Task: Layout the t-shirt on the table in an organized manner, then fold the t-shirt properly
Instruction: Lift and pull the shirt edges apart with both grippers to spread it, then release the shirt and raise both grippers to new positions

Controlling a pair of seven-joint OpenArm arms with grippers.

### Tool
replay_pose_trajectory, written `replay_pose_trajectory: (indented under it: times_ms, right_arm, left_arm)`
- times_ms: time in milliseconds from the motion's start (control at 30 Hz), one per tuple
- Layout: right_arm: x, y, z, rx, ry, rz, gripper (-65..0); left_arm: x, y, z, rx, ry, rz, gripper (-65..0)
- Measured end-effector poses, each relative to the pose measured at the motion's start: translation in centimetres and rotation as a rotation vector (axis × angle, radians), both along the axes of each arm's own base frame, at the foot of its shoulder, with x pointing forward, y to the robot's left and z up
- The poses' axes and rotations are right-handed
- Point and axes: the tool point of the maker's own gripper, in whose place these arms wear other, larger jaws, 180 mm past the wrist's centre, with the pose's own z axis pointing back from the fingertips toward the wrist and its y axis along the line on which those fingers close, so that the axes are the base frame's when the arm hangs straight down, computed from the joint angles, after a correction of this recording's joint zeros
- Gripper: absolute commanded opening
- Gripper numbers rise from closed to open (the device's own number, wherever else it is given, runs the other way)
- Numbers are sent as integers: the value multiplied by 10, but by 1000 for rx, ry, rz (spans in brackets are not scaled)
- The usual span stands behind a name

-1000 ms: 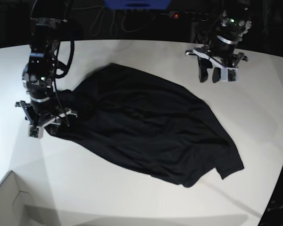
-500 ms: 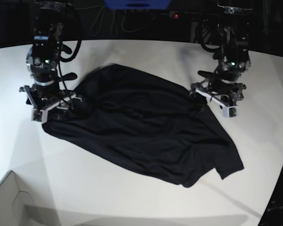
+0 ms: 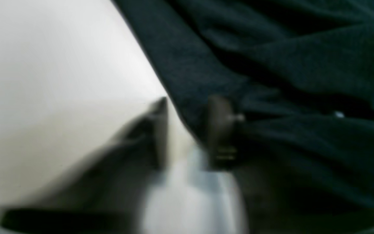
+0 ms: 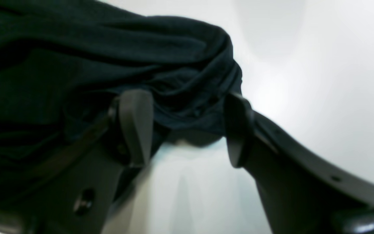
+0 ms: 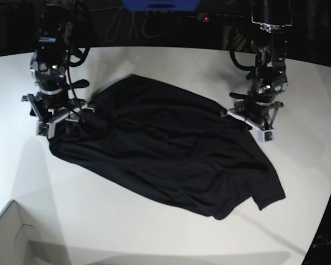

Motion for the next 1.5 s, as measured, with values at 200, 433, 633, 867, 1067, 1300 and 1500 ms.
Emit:
replay_pose_trajectory:
  times_ms: [200,433,633,867,1067,1300,1500]
  right_arm:
    - [0,0,0,1,1,0,-303]
    - [0,0,-2,2,5,0,-303]
    - [-1,-1,-2,-2,8,0,-303]
    - [-3,-1,-4,-2,13,0,-303]
    - [-4,0,-5,-1,17,1,-303]
    - [-13,0,-12,-1,42,1,-303]
    - [-20,2,0,-14,18,10,-303]
  left_arm:
    - [-14,-1,-1,1,3,-1,-650]
    - [-83,-18,26,4,11,-44,-647]
    - [-116,-18,48,-19,-13,4,-648]
    - [-142,19,34,19,55,118,-645]
    - [-163,22,24,26,118,118,-615]
    - [-172,13,28,10,191,89,-311]
    - [-165,12,38,11,159,85,-238]
